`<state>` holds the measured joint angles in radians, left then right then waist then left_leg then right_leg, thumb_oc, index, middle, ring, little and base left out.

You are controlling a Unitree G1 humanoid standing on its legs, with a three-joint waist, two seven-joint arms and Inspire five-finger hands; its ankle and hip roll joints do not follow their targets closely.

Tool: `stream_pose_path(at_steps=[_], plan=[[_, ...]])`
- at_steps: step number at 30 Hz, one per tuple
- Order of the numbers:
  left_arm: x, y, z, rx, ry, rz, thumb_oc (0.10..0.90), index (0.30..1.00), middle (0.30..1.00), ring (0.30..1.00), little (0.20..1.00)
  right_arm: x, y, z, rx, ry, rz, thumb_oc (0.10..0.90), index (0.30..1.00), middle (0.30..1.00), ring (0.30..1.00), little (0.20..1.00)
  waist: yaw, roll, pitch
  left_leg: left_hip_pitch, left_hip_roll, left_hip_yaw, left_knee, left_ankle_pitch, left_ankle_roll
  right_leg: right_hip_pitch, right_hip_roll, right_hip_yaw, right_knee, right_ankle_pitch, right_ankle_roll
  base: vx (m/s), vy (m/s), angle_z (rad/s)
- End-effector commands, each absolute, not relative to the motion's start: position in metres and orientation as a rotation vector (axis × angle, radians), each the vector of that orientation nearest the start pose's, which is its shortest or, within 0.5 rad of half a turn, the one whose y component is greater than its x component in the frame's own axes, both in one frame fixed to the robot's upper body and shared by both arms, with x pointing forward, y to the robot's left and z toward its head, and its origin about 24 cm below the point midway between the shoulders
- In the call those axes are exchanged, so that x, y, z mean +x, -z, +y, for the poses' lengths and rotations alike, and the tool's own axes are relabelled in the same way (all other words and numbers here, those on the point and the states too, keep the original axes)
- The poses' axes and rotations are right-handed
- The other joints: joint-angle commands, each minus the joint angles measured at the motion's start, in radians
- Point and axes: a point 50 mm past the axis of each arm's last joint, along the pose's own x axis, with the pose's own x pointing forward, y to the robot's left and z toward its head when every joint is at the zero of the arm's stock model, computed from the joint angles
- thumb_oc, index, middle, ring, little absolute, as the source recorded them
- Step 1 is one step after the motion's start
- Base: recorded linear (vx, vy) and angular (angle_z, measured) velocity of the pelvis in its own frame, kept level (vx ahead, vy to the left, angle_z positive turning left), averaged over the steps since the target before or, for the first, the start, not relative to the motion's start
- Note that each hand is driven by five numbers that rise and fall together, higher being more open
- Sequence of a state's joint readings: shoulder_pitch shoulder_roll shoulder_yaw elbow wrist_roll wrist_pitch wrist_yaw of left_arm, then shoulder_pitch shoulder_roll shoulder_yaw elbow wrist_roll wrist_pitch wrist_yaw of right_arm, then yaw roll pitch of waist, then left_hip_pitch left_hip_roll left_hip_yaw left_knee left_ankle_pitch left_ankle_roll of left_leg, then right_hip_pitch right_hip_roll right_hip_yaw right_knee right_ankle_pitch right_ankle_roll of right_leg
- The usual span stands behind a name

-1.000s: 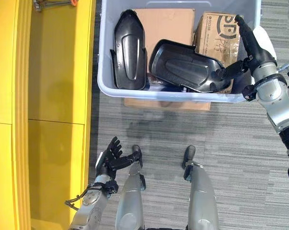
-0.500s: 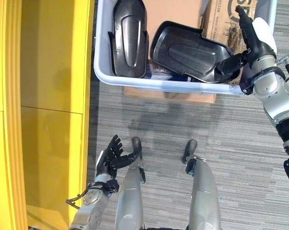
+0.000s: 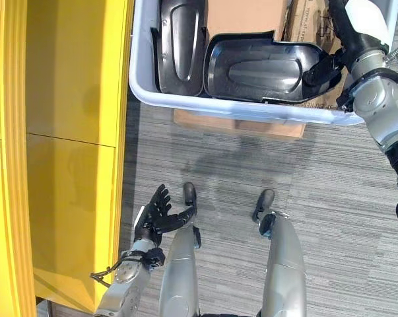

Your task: Move parts from the plastic box to the shelf.

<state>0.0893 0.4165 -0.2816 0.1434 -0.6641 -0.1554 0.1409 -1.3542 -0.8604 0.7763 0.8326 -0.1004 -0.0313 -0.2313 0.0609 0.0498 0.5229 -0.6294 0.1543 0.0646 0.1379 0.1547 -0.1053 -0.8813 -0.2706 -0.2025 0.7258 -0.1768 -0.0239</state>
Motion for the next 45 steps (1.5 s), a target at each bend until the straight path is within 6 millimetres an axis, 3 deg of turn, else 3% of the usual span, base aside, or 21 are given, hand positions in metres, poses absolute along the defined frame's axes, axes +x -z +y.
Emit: stream_pose_path(at_steps=[1, 5, 16, 23, 35, 36, 37, 38, 40, 41, 42, 45], plan=[[0.22, -0.02, 0.198, -0.245, -0.002, 0.084, 0.9, 1.0, 1.0, 1.0, 1.0, 0.372, -0.385, -0.26, -1.459, 0.547, -0.536, 0.9, 1.0, 1.0, 1.0, 1.0, 0.028, 0.02, -0.003, 0.039, 0.053, -0.04, 0.122, -0.175, -0.022, 0.08, 0.027, 0.062, -0.101, -0.026, 0.121, 0.01, -0.031, 0.02], [0.222, -0.024, 0.198, -0.249, -0.004, 0.065, 0.9, 1.0, 1.0, 1.0, 1.0, 0.365, -0.405, -0.263, -1.579, 0.624, -0.552, 0.9, 1.0, 1.0, 1.0, 1.0, 0.032, 0.02, -0.003, 0.039, 0.054, -0.051, 0.105, -0.166, -0.025, 0.067, 0.024, 0.056, -0.086, -0.032, 0.122, 0.0, -0.015, 0.04], [0.225, -0.027, 0.198, -0.272, -0.029, 0.04, 0.9, 1.0, 1.0, 1.0, 1.0, 0.351, -0.441, -0.253, -1.697, 0.724, -0.648, 0.9, 1.0, 1.0, 1.0, 1.0, 0.039, 0.014, -0.003, 0.056, 0.052, -0.071, 0.071, -0.153, -0.027, 0.054, 0.02, 0.051, -0.061, -0.043, 0.124, 0.0, -0.008, 0.03], [0.226, -0.028, 0.199, -0.278, -0.04, 0.035, 0.9, 1.0, 1.0, 1.0, 1.0, 0.346, -0.451, -0.242, -1.696, 0.733, -0.711, 0.9, 1.0, 1.0, 1.0, 1.0, 0.044, 0.012, -0.003, 0.063, 0.048, -0.079, 0.065, -0.151, -0.026, 0.055, 0.017, 0.051, -0.054, -0.045, 0.125, 0.0, 0.0, 0.0], [0.229, -0.03, 0.2, -0.286, -0.054, 0.03, 0.9, 1.0, 1.0, 1.0, 1.0, 0.331, -0.478, -0.201, -1.636, 0.74, -0.949, 0.9, 1.0, 1.0, 1.0, 1.0, 0.049, 0.005, -0.003, 0.08, 0.039, -0.096, 0.06, -0.152, -0.024, 0.075, 0.013, 0.049, -0.055, -0.045, 0.126, -0.01, 0.007, 0.01], [0.23, -0.031, 0.2, -0.286, -0.053, 0.024, 0.9, 1.0, 1.0, 1.0, 1.0, 0.33, -0.48, -0.201, -1.634, 0.744, -0.952, 0.9, 1.0, 1.0, 1.0, 1.0, 0.051, 0.006, -0.003, 0.059, 0.041, -0.093, 0.058, -0.126, -0.019, 0.059, 0.015, 0.042, -0.068, -0.013, 0.116, 0.0, 0.0, 0.0], [0.23, -0.03, 0.201, -0.279, -0.058, 0.027, 0.9, 1.0, 1.0, 1.0, 1.0, 0.328, -0.482, -0.197, -1.627, 0.744, -0.976, 0.9, 1.0, 1.0, 1.0, 1.0, 0.051, 0.004, -0.003, 0.082, 0.039, -0.098, 0.058, -0.149, -0.024, 0.077, 0.014, 0.049, -0.056, -0.044, 0.126, -0.08, 0.012, 0.01], [0.23, -0.031, 0.201, -0.279, -0.058, 0.023, 0.9, 1.0, 1.0, 1.0, 1.0, 0.327, -0.483, -0.196, -1.626, 0.747, -0.979, 0.9, 1.0, 1.0, 1.0, 1.0, 0.053, 0.005, -0.003, 0.063, 0.04, -0.096, 0.057, -0.125, -0.02, 0.062, 0.015, 0.043, -0.066, -0.015, 0.116, 0.08, 0.001, 0.03], [0.23, -0.03, 0.202, -0.277, -0.059, 0.028, 0.9, 1.0, 1.0, 1.0, 1.0, 0.325, -0.485, -0.194, -1.631, 0.75, -0.993, 0.9, 1.0, 1.0, 1.0, 1.0, 0.053, 0.001, -0.003, 0.088, 0.037, -0.101, 0.057, -0.149, -0.024, 0.084, 0.012, 0.045, -0.052, -0.049, 0.126, 0.0, -0.001, 0.04], [0.231, -0.031, 0.202, -0.279, -0.06, 0.023, 0.9, 1.0, 1.0, 1.0, 1.0, 0.323, -0.489, -0.192, -1.635, 0.756, -1.004, 0.9, 1.0, 1.0, 1.0, 1.0, 0.055, 0.001, -0.003, 0.069, 0.038, -0.101, 0.055, -0.123, -0.02, 0.073, 0.013, 0.037, -0.064, -0.018, 0.117, 0.0, 0.0, 0.0], [0.23, -0.03, 0.203, -0.279, -0.062, 0.031, 0.9, 1.0, 1.0, 1.0, 1.0, 0.323, -0.489, -0.192, -1.64, 0.757, -1.006, 0.9, 1.0, 1.0, 1.0, 1.0, 0.053, -0.001, -0.003, 0.091, 0.036, -0.105, 0.056, -0.148, -0.024, 0.09, 0.011, 0.041, -0.05, -0.049, 0.127, -0.01, -0.001, 0.03], [0.23, -0.031, 0.204, -0.28, -0.063, 0.024, 0.9, 1.0, 1.0, 1.0, 1.0, 0.318, -0.496, -0.191, -1.648, 0.78, -1.019, 0.9, 1.0, 1.0, 1.0, 1.0, 0.057, -0.006, -0.003, 0.097, 0.035, -0.114, 0.055, -0.145, -0.026, 0.1, 0.007, 0.039, -0.048, -0.051, 0.125, 0.02, 0.001, 0.12]])
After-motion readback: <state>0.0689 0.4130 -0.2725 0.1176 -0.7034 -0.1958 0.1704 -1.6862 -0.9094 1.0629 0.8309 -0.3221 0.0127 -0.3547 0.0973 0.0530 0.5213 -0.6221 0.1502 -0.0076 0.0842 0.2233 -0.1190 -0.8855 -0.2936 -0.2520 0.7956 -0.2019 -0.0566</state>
